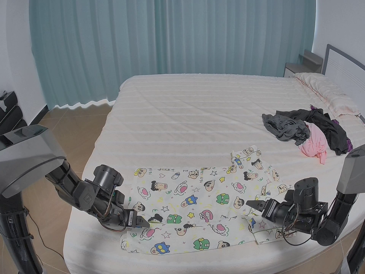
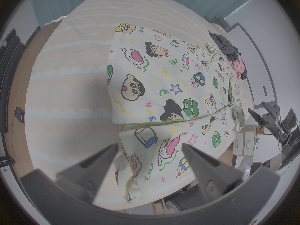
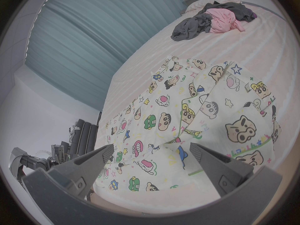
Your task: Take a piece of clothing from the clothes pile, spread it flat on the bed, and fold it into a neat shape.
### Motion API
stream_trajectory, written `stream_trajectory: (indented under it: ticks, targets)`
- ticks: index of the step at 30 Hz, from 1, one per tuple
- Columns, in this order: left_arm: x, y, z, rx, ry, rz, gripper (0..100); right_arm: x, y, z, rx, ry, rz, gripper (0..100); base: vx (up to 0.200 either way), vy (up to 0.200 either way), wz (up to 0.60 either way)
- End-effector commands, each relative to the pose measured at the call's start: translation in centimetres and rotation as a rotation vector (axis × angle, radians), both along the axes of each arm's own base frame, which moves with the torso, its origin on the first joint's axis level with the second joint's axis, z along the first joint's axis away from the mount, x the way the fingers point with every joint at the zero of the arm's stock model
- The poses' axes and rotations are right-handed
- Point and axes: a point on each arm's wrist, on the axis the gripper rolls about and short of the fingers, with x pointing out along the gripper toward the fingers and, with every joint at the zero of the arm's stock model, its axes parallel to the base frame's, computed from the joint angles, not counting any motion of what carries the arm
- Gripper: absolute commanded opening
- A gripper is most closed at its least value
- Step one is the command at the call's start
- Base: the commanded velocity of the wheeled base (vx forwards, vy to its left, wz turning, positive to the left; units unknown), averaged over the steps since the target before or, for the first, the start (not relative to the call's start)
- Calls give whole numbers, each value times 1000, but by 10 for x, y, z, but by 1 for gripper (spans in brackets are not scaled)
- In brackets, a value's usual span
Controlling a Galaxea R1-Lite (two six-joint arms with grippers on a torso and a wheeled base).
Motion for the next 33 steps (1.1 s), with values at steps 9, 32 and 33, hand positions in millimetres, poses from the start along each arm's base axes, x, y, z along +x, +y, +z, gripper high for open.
stream_trajectory:
  ticks: [9,32,33]
  targets:
    - [1,-1,-2,-1,5,15,0,7,-60,-8,-87,13,4,100,0,0,0]
    - [4,2,-1,-43,-28,92,0,2,-151,-56,-4,-6,198,100,0,0,0]
    - [4,2,-1,-43,-28,92,0,4,-151,-56,-9,-36,192,100,0,0,0]
